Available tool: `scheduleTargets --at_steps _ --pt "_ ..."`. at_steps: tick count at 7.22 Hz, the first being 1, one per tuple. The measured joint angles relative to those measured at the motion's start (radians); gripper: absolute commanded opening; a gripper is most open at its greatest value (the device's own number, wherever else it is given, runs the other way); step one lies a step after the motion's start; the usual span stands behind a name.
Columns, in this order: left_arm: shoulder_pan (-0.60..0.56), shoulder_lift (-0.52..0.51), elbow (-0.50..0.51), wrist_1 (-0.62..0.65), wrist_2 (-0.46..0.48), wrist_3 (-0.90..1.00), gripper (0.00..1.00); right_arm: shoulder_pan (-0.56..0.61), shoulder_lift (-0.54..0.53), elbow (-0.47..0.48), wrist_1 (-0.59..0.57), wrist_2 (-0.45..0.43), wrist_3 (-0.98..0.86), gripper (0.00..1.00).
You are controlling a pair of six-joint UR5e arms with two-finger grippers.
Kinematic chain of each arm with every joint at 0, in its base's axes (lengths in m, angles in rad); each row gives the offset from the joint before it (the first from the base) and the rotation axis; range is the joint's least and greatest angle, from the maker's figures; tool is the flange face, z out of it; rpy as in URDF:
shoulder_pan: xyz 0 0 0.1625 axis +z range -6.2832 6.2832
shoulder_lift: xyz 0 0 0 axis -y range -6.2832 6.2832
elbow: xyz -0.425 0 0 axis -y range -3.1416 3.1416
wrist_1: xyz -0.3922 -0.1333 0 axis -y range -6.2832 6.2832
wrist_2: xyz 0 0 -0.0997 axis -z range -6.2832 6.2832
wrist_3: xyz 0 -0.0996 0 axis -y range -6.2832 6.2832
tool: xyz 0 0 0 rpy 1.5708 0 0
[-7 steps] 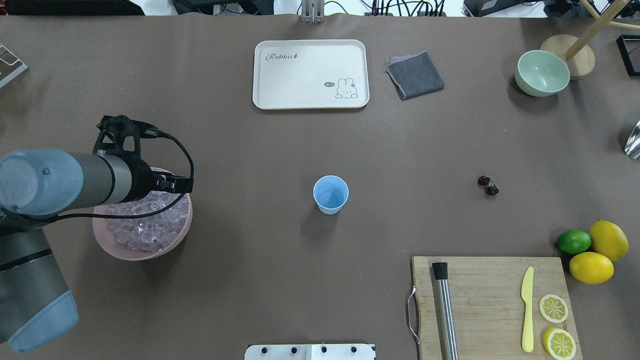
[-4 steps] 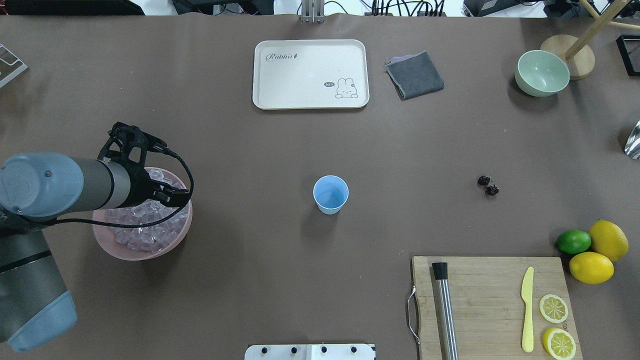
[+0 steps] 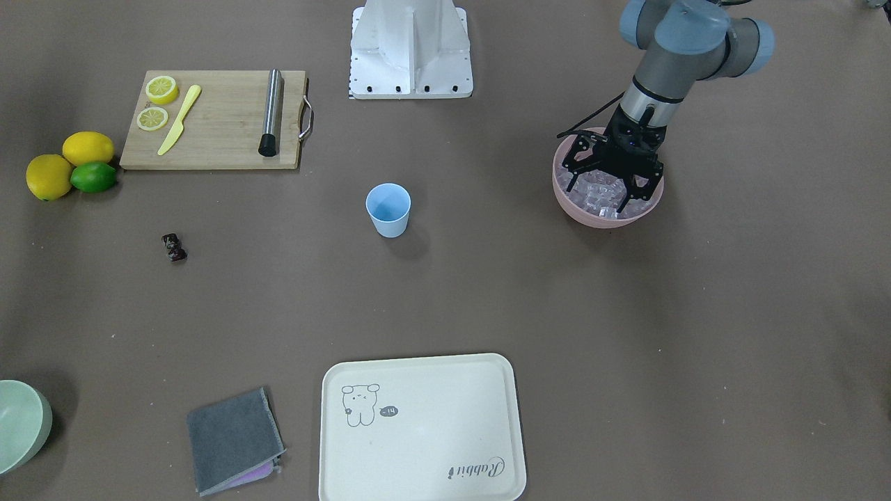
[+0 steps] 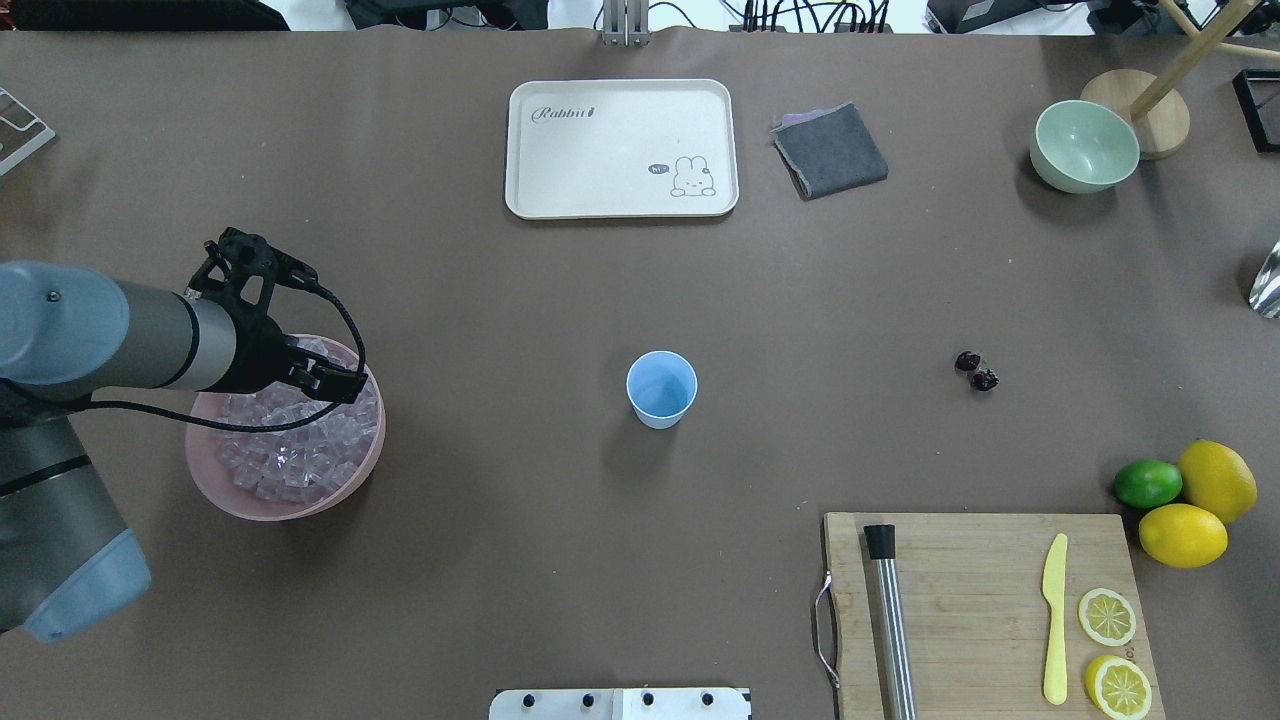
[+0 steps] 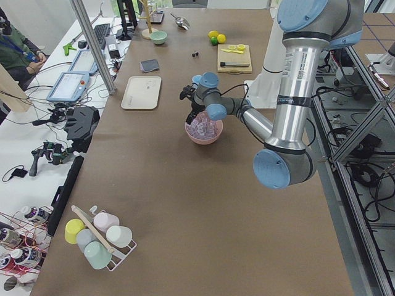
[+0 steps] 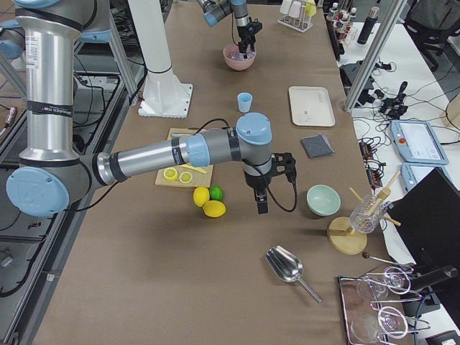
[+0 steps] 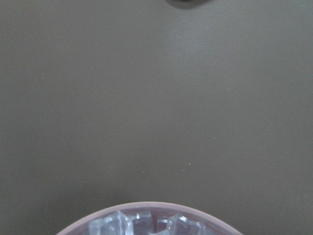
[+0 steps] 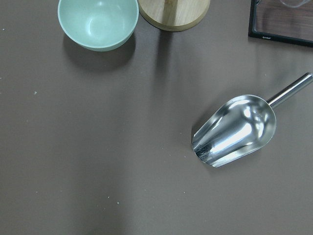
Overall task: Put ice and cherries in cup
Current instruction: 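Lower the left gripper into the ice and close on a cube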
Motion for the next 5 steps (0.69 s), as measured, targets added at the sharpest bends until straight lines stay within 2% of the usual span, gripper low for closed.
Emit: scheduleTargets --at_steps 2,5 --pt "-0.043 0.000 0.001 -0.001 -0.056 0.001 0.97 0.000 0.000 0.001 0.001 0.000 0.000 1.00" --pt "-0.045 -0.001 0.027 0.000 -0.034 -0.007 0.97 0.000 0.000 0.002 0.001 0.000 0.000 1.00"
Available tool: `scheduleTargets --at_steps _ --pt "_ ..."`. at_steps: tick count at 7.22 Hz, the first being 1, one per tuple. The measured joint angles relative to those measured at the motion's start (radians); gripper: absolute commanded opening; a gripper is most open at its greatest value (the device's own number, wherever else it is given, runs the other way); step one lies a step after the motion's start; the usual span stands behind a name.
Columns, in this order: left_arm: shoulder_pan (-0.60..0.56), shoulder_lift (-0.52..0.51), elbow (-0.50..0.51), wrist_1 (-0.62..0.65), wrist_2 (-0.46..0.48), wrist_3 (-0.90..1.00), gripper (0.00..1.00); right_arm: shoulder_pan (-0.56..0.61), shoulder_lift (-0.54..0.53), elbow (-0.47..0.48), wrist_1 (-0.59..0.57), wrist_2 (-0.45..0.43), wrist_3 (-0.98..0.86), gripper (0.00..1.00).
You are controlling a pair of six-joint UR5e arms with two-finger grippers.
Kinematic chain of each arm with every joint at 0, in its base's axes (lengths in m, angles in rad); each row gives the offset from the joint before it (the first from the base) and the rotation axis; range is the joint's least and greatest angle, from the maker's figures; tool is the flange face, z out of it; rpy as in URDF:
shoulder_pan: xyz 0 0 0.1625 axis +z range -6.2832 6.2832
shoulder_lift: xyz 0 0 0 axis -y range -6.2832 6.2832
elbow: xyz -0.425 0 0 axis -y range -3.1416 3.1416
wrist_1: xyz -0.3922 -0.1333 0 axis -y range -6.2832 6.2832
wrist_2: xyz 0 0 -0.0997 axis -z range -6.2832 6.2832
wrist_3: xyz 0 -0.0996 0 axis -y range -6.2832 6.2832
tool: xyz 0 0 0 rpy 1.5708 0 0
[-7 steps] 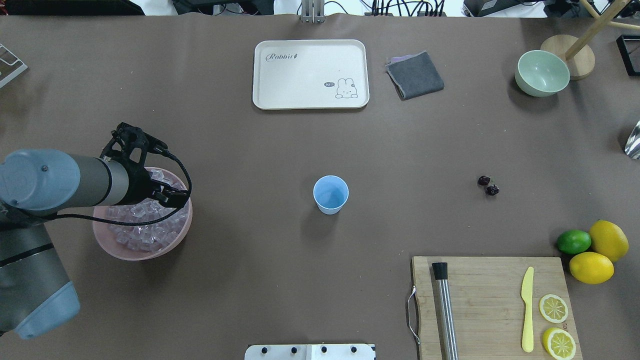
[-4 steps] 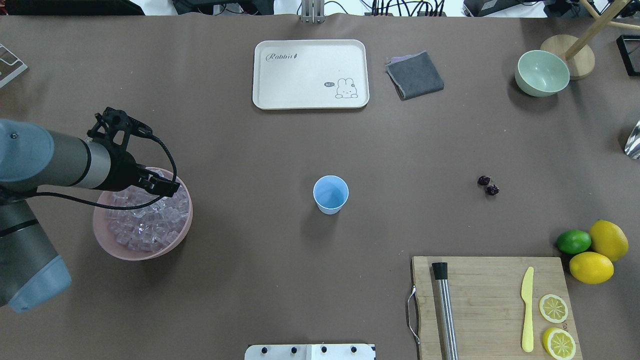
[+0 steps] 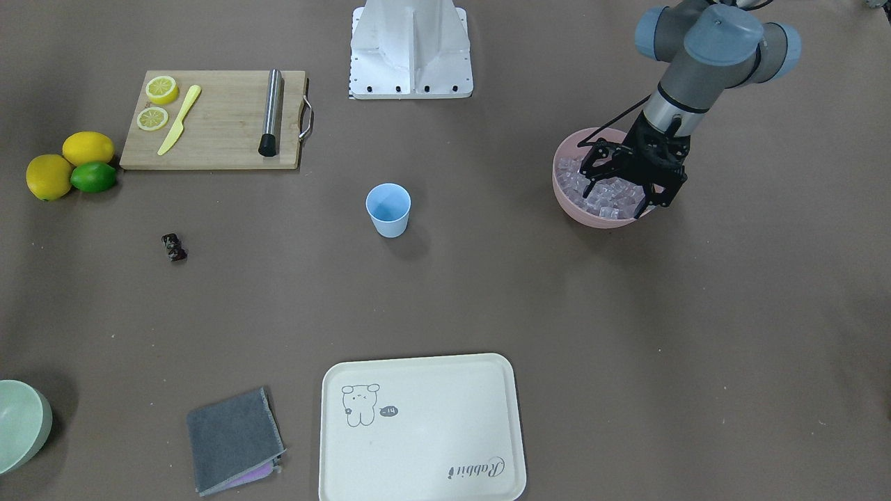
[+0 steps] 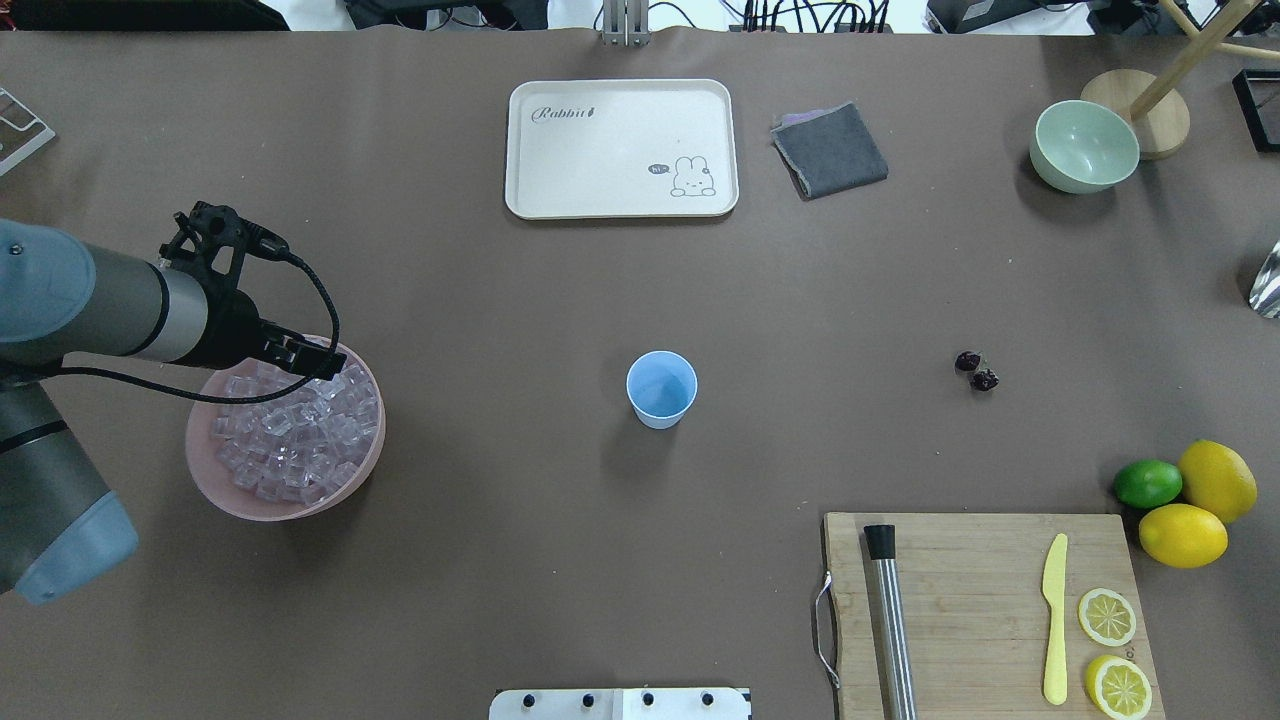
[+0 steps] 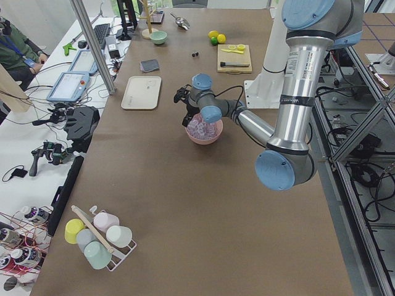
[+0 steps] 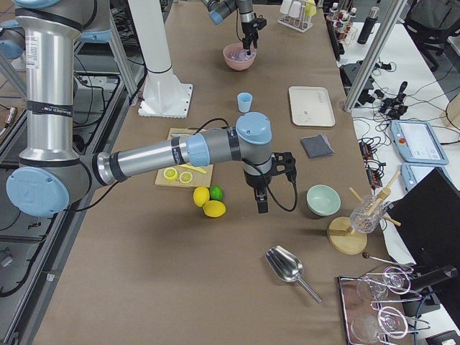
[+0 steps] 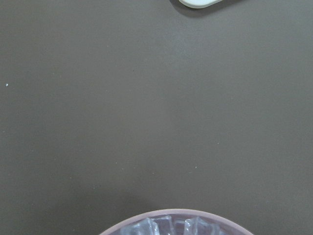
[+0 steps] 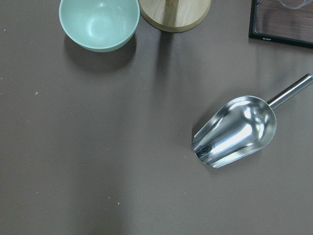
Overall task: Put ice and cherries in cup
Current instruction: 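Lower the left gripper into the ice and close on a cube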
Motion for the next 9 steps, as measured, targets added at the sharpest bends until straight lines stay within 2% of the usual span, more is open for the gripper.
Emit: scheduleTargets --at_steps 2,9 --pt "0.011 -0.002 -0.004 0.000 0.043 -0.002 0.97 0.000 0.001 0.000 0.000 0.000 0.000 1.00" --pt "0.086 0.006 -0.009 0.004 0.087 -0.002 0.96 0.000 0.001 -0.003 -0.001 0.000 0.000 1.00"
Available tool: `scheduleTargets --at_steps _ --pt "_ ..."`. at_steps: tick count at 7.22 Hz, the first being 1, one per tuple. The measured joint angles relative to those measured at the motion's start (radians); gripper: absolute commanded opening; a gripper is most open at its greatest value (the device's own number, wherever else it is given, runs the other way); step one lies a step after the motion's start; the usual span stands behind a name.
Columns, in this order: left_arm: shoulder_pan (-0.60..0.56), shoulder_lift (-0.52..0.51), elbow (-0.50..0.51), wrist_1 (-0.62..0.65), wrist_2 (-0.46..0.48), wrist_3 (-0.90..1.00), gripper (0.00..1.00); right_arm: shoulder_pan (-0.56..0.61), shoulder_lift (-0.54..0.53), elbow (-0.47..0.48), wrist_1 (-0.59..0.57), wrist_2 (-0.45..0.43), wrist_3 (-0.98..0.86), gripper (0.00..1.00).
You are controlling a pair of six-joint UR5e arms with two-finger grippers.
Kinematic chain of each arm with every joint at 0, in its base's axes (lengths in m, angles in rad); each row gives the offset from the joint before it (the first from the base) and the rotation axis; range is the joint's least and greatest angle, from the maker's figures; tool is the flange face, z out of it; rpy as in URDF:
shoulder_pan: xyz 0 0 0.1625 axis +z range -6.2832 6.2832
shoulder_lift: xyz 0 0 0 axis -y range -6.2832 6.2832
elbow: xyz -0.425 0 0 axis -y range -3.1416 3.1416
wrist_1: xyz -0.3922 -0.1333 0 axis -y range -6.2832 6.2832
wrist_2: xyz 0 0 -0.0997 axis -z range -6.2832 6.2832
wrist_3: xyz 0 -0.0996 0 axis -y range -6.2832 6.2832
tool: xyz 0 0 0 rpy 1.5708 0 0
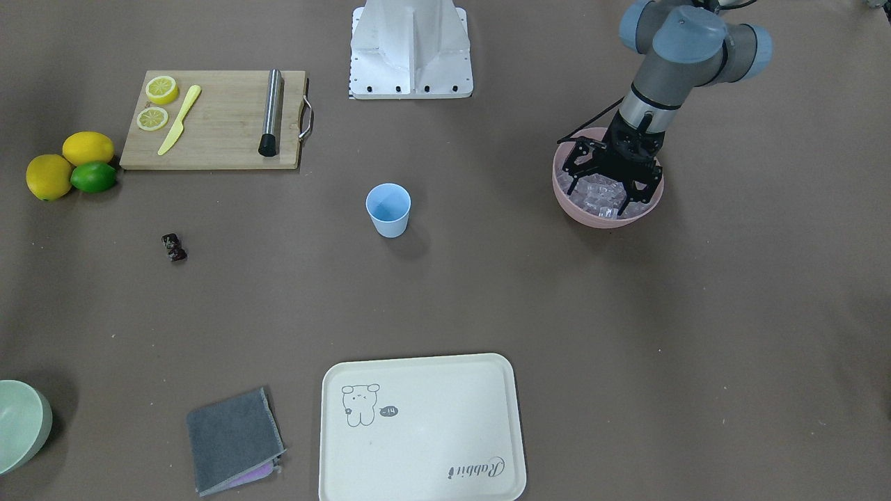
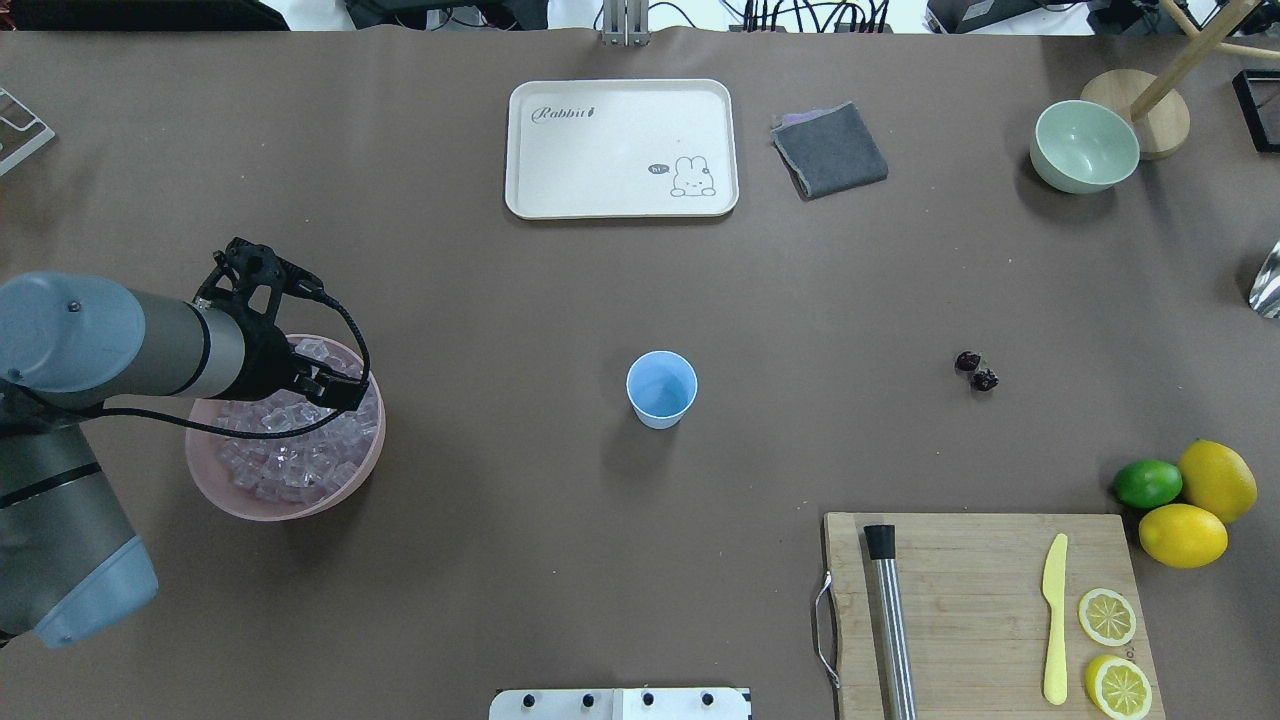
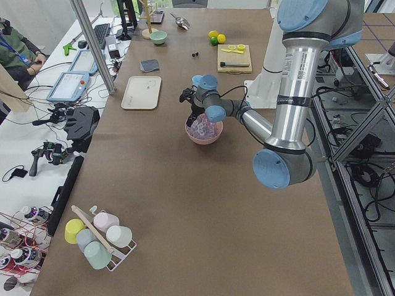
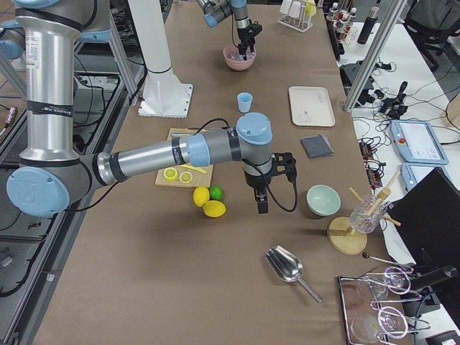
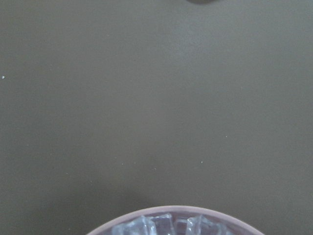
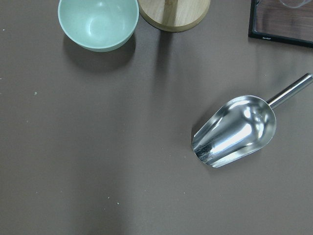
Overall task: Put ice and cherries in cup
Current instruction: 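Lower the left gripper into the ice and close on a cube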
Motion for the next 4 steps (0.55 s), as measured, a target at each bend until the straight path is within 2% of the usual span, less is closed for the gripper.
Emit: scheduleTargets --at_steps 4 --pt "0.002 0.081 -0.040 -0.001 -0.002 0.008 0.96 0.000 0.000 0.001 0.000 0.000 0.000 1.00"
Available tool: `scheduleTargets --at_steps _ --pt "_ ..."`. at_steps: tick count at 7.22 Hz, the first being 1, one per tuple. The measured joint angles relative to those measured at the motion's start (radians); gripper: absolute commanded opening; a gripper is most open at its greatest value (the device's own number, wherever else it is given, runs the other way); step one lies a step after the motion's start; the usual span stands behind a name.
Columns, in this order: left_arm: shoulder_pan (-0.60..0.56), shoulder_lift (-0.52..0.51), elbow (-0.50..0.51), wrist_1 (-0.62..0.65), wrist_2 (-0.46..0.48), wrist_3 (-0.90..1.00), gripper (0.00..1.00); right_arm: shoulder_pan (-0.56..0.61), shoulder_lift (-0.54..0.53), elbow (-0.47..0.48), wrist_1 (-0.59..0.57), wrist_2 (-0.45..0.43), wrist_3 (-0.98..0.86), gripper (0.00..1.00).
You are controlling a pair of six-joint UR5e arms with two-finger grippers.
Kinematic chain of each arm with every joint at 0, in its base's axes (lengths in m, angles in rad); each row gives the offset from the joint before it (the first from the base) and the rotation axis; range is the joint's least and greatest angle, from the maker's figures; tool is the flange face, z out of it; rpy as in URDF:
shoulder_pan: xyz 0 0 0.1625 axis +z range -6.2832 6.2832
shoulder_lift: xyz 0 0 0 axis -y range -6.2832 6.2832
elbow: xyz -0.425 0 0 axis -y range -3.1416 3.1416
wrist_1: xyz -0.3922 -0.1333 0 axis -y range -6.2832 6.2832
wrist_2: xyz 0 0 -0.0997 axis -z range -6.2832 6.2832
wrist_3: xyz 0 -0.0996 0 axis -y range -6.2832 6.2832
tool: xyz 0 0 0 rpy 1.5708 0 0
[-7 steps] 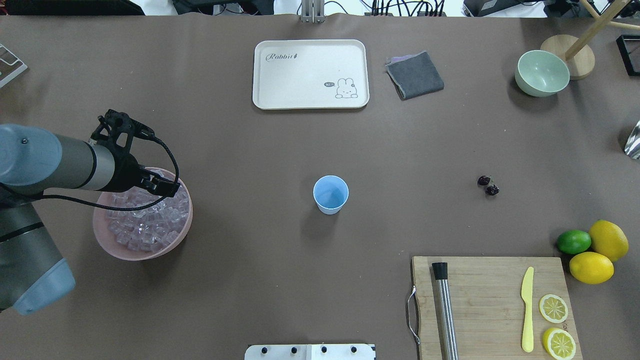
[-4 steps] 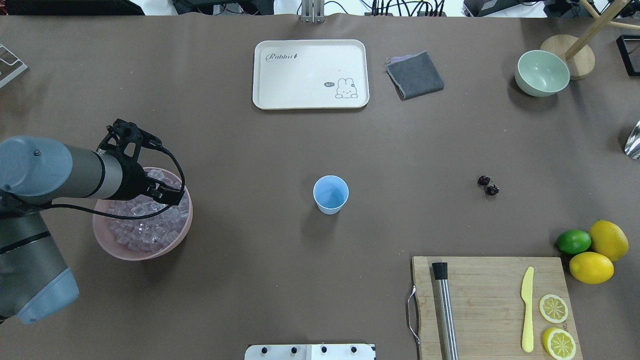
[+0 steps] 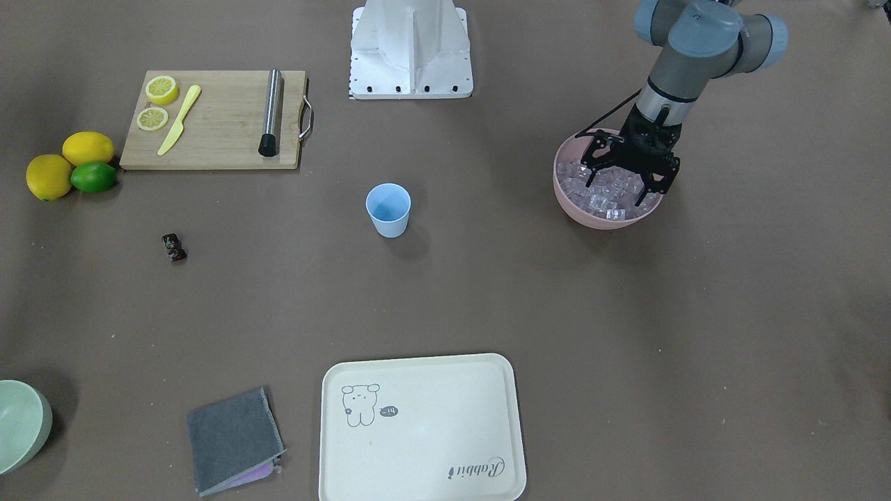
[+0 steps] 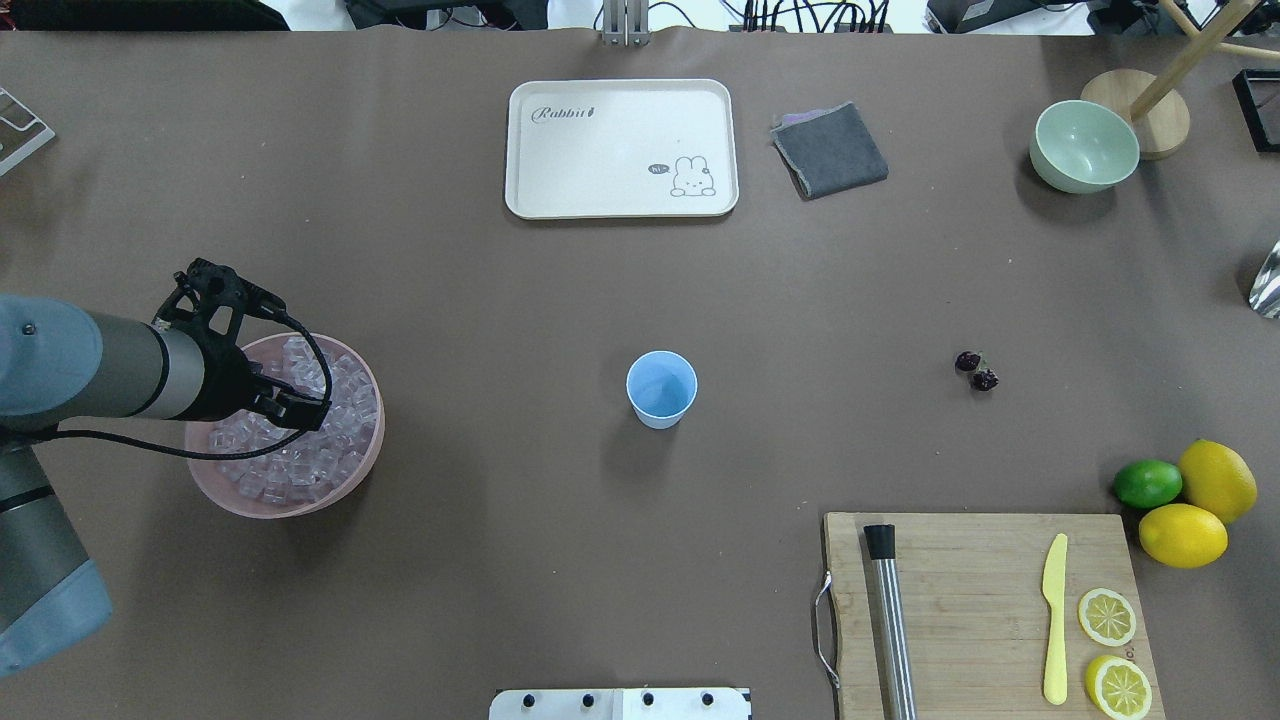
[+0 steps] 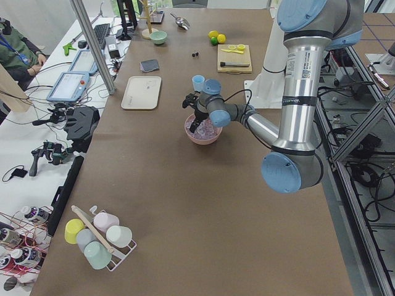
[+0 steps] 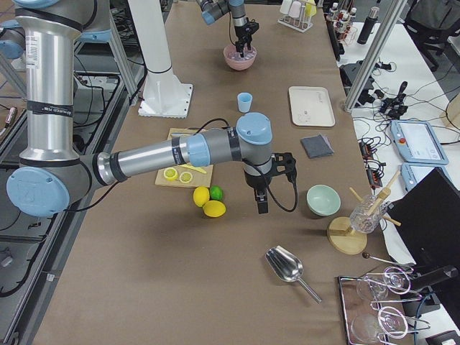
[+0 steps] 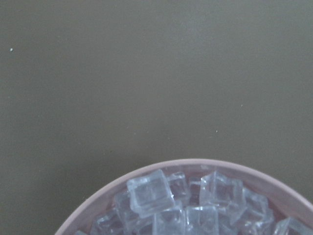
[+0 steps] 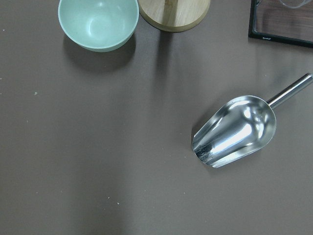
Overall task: Put ice and cherries in cup
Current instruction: 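Lower the left gripper into the ice and close on a cube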
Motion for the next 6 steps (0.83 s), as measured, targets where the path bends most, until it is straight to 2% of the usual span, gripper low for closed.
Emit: scheduleTargets --at_steps 6 --pt "0.011 -0.025 0.024 -0.002 0.001 -0.016 0.96 0.000 0.000 0.001 0.001 0.000 0.000 1.00"
